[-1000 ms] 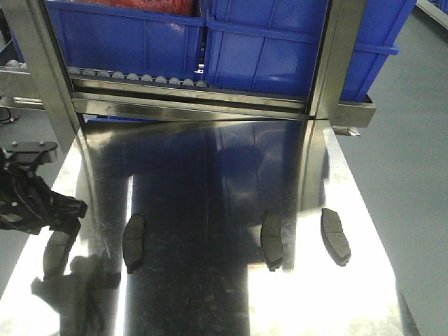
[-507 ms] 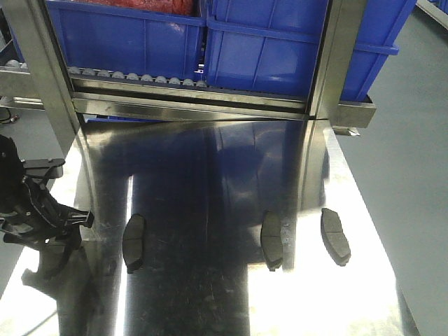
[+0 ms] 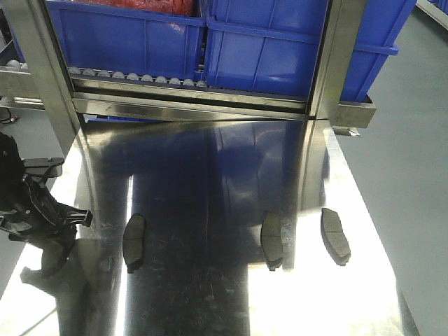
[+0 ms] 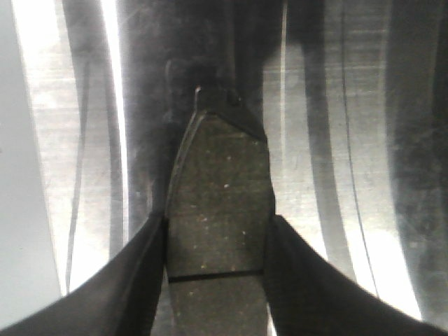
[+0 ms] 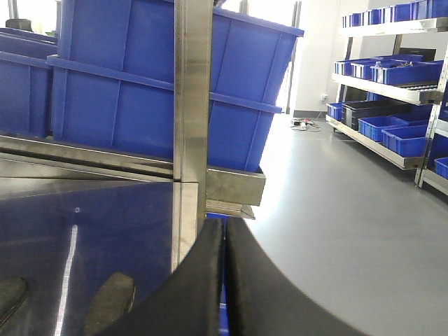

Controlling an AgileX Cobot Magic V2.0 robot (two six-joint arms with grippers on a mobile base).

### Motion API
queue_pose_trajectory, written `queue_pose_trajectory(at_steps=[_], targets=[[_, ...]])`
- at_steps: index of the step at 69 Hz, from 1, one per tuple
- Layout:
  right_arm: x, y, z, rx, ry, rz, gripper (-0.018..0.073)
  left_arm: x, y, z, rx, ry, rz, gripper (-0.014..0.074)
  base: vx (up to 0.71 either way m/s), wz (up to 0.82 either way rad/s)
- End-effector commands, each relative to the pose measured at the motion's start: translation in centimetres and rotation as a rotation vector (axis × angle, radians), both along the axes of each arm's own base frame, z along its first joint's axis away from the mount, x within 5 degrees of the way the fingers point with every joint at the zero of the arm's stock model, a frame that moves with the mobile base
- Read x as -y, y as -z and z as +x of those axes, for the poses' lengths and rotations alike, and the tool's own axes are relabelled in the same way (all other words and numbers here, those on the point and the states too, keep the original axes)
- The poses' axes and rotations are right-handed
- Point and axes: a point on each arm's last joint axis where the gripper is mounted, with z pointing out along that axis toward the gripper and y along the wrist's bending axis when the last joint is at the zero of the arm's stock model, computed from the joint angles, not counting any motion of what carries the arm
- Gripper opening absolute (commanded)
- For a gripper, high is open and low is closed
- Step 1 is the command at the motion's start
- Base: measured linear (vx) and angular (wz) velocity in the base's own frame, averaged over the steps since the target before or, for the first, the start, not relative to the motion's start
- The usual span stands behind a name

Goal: Move and align brake pads A on conveyor
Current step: 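Lower the left gripper onto the outermost brake pad and close it, then lift the grey brake pad with the left gripper and pull back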

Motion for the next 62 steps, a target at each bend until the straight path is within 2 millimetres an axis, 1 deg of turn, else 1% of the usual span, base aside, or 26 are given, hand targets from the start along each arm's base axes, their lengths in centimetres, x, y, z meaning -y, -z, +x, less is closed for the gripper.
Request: queue_pose_trajectory(at_steps=[1,5,10,25,27,30,31,35,36,42,49,53,54,58,62], targets=[[0.0,-0.6,-0.2,0.079,0.003,-0.014,-0.001,0.2,-1.1,0.2,0.054,-0.013,-0.015,-0.0008,0.0,0.0],[0.0,-0.6,-0.2,0.079,0.003,-0.014,-0.001,0.1,-1.7,0.1,0.074,-0.004,-0.005,-0.0007,0.0,0.0],[0.0,-0.6,-0.2,0.079,0.003,-0.014,-0.001,0.1,-3.2,-0.2,0.127,0.001,0.001,-0.0007,0.0,0.0],[0.0,-0.6,-0.2,0.079,0.003,-0.014,-0.001,-0.2,-9.2,-1.8,0.343,0.007,0.004,-0.0006,0.0,0.0],[0.0,-0.6,-0.2,0.079,0.003,-0.014,-0.001,-0.2,-10.4,-2.2,0.387,0.007,0.003,-0.0006,0.0,0.0],[0.0,-0.6,-0.2,0.079,0.003,-0.014,-0.001,-0.2,-11.6,-2.7,0.431,0.008,0.002,-0.0006,0.0,0.0],[0.0,-0.6,-0.2,0.079,0.003,-0.014,-0.001,-0.2,-12.3,-3.1,0.458,0.008,0.0,-0.0006,0.0,0.0],[0.0,-0.6,-0.2,0.079,0.003,-0.014,-0.001,-0.3,-13.9,-4.0,0.516,0.015,0.001,-0.0006,0.0,0.0],[0.0,-0.6,-0.2,0.079,0.003,-0.014,-0.001,-0.3,-14.6,-4.4,0.539,0.015,0.0,-0.0006,0.0,0.0],[0.0,-0.6,-0.2,0.079,0.003,-0.014,-0.001,-0.4,-16.6,-6.1,0.638,0.029,0.003,-0.0006,0.0,0.0],[0.0,-0.6,-0.2,0.079,0.003,-0.014,-0.001,-0.6,-17.8,-8.7,0.766,0.024,0.002,-0.0006,0.0,0.0],[0.0,-0.6,-0.2,0.079,0.003,-0.014,-0.001,-0.7,-17.7,-10.1,0.816,0.019,0.002,-0.0006,0.0,0.0],[0.0,-0.6,-0.2,0.079,0.003,-0.014,-0.001,-0.7,-18.0,-10.7,0.848,0.017,0.002,-0.0006,0.0,0.0],[0.0,-0.6,-0.2,0.079,0.003,-0.014,-0.001,-0.9,-17.8,-12.4,0.91,0.012,0.003,-0.0006,0.0,0.0],[0.0,-0.6,-0.2,0.079,0.003,-0.014,-0.001,-1.0,-18.0,-13.9,0.992,0.009,0.005,-0.0006,0.0,0.0]])
